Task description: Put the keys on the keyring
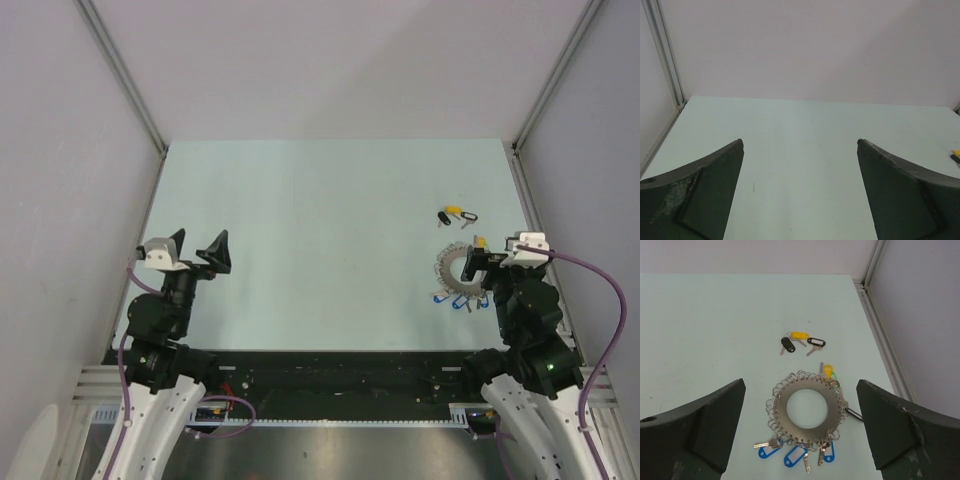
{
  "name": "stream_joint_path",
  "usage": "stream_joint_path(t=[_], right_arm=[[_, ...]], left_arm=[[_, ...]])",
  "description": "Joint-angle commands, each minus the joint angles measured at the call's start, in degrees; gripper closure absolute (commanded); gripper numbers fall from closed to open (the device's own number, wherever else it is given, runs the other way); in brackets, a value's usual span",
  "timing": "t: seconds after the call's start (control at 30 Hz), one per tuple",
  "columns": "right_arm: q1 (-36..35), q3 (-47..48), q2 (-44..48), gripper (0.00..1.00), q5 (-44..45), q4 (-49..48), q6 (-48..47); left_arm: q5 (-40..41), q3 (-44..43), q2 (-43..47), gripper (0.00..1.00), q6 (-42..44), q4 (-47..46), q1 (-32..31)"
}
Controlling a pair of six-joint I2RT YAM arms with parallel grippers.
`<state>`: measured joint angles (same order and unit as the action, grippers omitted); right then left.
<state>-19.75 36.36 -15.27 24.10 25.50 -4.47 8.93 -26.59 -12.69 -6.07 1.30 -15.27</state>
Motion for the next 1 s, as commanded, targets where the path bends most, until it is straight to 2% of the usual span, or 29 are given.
stream_joint_path(t=[0.0,0.13,0.27,0.43,0.53,0.83,0.97], right_arm=[[0.2,3.3,-2.9,0.00,2.3,0.2,3.0],[0.1,6.3,-8.4,0.00,1.5,3.7,9.2],[0.0,9.8,-17.6,0.00,-1.4,6.4,16.5],[0.4,10.7,-24.7,0.00,-5.6,5.4,25.1],[0.8,10.8,-30.2,0.00,-4.8,5.5,30.2],[9.6,10.7,-46.8,0.01,-6.3,11.2,44.5],[10.0,10.8,-52.8,0.25,-5.2,10.5,50.1]], left_arm=[[2.5,-2.2,0.9,0.00,-1.5,0.1,-0.3],[3.1,-3.8,0.0,0.00,-3.2,3.6,-0.3],[3.8,-4.7,-1.9,0.00,-6.9,7.1,-0.3],[3.1,-5.1,-3.0,0.01,-9.4,10.9,-0.3],[2.8,-5.4,-3.5,0.00,-10.2,12.9,-0.6],[3.8,-3.9,-2.5,0.00,-11.1,14.2,-1.5],[4.7,-4.0,-2.2,0.00,-10.8,14.1,-1.5]])
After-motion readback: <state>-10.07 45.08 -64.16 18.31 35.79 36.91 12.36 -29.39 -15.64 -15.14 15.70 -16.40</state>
